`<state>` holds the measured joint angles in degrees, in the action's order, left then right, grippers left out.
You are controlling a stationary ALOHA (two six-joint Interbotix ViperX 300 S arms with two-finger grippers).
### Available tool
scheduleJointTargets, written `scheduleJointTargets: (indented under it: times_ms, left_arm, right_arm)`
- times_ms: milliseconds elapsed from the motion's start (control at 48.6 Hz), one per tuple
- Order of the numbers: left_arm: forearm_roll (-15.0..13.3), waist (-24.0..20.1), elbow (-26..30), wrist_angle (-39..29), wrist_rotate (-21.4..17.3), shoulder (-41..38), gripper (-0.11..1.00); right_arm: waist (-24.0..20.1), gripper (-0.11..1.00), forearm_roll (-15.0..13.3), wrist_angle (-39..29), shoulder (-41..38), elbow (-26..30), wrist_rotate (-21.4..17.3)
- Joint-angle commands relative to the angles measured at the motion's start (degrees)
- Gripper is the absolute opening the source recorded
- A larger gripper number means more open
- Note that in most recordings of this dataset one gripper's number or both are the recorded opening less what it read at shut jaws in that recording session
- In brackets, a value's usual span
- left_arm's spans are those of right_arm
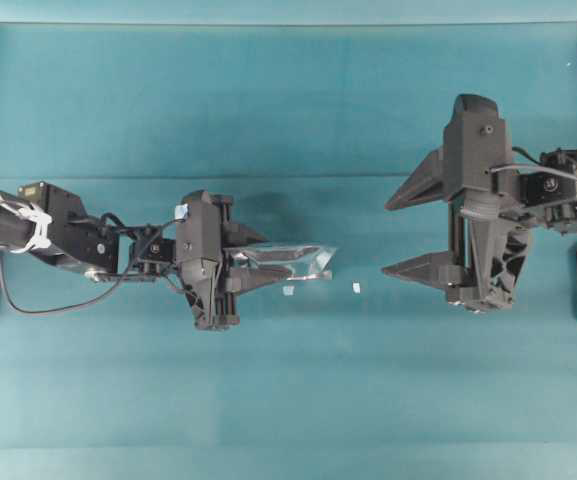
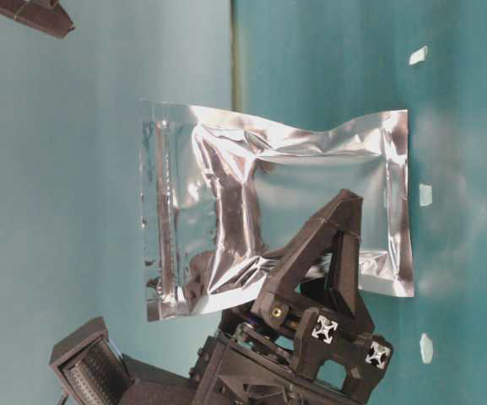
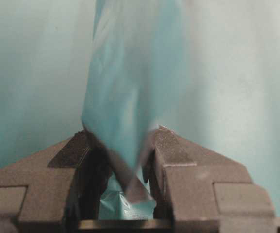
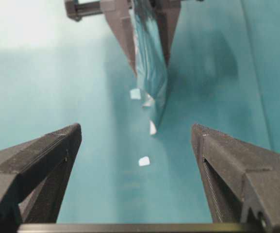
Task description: Hand over the silver zip bag and make it stand upright.
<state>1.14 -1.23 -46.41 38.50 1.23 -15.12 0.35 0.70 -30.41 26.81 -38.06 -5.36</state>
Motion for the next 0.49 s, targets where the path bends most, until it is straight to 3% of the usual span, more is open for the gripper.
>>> scheduleJointTargets:
  times_ms: [0, 473]
  left_arm:
    - [0.09, 0.62, 0.35, 0.09, 0.09, 0.44, 0.23]
    - [0.09, 0.62, 0.62, -1.23, 0.18, 0.44, 0.23]
  right_arm:
    - [-0.26, 0.97, 0.18, 0.53, 0.44, 0.53, -0.53]
    - [-0.26, 0.97, 0.18, 1.05, 0.00, -0.18, -1.67]
